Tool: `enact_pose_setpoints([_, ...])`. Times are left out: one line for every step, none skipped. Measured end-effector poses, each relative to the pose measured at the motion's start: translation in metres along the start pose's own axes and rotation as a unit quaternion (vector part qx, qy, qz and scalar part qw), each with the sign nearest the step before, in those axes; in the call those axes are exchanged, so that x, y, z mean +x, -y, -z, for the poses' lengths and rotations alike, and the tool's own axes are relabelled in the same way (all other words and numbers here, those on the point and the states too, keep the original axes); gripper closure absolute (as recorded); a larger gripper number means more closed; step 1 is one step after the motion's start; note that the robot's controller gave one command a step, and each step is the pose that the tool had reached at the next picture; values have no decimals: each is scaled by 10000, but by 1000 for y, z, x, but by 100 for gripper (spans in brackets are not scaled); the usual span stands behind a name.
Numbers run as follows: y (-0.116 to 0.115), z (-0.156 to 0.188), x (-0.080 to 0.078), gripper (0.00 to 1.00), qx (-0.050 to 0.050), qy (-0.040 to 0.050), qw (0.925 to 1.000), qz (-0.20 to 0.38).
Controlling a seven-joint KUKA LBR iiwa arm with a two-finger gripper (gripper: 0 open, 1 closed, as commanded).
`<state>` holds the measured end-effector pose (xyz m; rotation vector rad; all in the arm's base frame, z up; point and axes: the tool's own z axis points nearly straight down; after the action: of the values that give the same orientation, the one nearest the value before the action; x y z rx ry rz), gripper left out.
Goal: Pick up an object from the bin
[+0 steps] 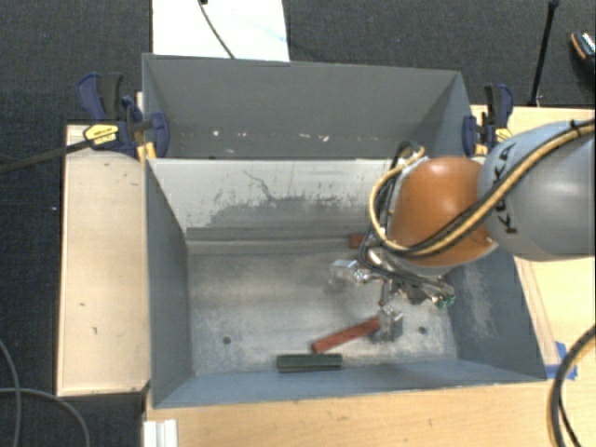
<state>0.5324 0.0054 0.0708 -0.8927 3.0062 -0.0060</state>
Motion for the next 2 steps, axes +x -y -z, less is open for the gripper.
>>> enact_pose_setpoints([-4, 0, -1, 100, -25, -7, 10000, -2])
enact_pose_setpoints([-11, 153, -8, 100, 1, 28, 10000, 46])
